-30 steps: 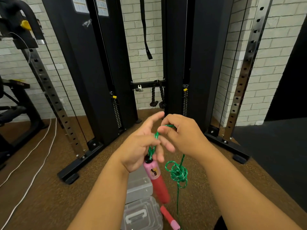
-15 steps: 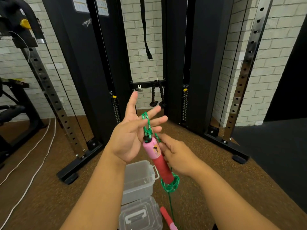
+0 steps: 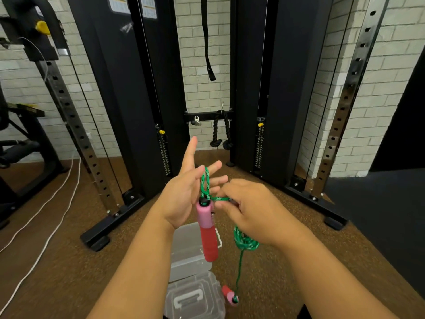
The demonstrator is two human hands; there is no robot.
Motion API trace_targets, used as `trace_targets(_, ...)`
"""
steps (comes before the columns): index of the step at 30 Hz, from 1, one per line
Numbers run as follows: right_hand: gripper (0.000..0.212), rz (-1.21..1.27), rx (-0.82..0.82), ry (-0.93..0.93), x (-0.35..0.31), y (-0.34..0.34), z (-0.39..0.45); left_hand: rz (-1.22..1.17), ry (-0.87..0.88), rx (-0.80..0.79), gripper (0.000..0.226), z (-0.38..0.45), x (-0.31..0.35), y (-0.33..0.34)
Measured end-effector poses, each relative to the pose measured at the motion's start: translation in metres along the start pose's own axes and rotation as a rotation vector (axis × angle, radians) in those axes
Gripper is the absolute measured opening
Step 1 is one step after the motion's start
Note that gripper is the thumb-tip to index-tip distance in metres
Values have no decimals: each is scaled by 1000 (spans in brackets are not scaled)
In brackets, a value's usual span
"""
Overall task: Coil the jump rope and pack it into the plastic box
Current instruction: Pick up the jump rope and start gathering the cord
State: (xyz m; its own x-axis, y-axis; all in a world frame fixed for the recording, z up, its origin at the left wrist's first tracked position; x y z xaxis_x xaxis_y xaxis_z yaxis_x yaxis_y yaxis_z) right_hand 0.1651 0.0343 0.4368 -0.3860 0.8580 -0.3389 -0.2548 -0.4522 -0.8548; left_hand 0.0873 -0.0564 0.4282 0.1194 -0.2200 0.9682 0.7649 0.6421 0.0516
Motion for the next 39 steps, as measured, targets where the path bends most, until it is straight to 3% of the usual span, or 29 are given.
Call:
trace_targets(10, 2, 41, 207, 41, 18, -29, 23, 55, -39, -72, 50, -2, 0, 14)
trace_targets(19, 20, 312, 274, 126, 38, -25, 32, 8, 100, -86, 55, -1, 16, 16)
trace_targets(27, 30, 508, 202, 199, 42, -3, 26, -79, 214, -105, 57, -4, 29, 23)
trace_targets(31, 29, 450, 114, 228, 42, 17, 18, -121, 268, -89, 51, -5, 32, 21)
trace_targets(39, 21, 470, 11, 306, 39, 36, 5, -145, 354, 119, 54, -10, 42, -2)
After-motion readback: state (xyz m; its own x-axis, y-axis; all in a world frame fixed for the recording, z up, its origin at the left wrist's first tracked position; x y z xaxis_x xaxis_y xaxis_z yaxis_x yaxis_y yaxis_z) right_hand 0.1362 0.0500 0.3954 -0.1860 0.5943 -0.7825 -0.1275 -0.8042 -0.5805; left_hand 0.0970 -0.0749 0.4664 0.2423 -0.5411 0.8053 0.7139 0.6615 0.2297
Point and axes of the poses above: each hand's wrist, its own z-axis towards the middle knuckle, its own y-axis out of the palm, x = y × z, the point moved 7 cm from there along z, towards the middle knuckle, and after that the axes turned 7 degrees about -x, right-handed, at the moved point
